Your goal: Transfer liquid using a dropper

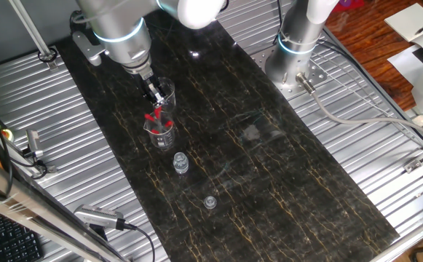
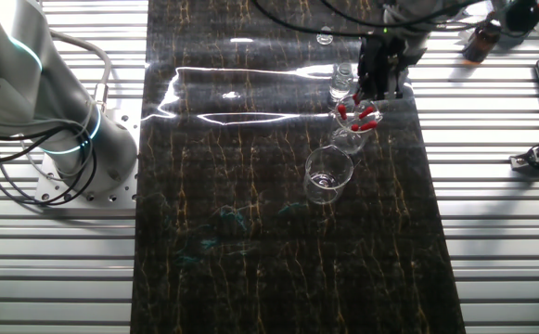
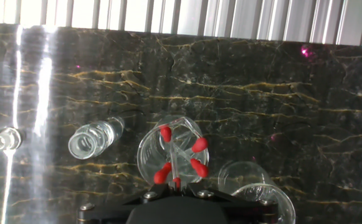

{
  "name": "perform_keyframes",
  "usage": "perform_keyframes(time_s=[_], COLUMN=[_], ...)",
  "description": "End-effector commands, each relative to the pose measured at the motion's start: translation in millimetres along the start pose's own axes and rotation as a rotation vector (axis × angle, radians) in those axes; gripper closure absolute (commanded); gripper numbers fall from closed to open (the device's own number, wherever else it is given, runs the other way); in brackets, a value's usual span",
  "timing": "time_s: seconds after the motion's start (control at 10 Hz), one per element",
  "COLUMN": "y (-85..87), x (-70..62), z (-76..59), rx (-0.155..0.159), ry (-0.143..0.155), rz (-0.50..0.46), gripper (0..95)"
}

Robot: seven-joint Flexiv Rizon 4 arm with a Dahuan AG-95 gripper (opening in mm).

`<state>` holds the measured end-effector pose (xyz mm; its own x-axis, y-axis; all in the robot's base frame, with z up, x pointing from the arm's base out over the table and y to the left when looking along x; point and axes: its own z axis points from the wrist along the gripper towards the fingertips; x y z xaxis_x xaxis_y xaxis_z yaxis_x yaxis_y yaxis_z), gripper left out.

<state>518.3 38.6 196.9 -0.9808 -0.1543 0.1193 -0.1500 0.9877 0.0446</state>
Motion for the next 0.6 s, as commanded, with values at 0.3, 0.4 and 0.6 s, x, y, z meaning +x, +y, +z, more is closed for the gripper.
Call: perform_keyframes(time_s=[0.3, 0.4, 0.6], y=[2.7, 3.9, 4.0], x=[3.2, 4.7, 5.1], z=[-13.5, -19.4, -22.2], rx=[-0.003, -0.003, -0.001], ry=[0.014, 0.016, 0.014], rz=[0.004, 0.003, 0.0], gripper=[95.0, 95.0, 95.0])
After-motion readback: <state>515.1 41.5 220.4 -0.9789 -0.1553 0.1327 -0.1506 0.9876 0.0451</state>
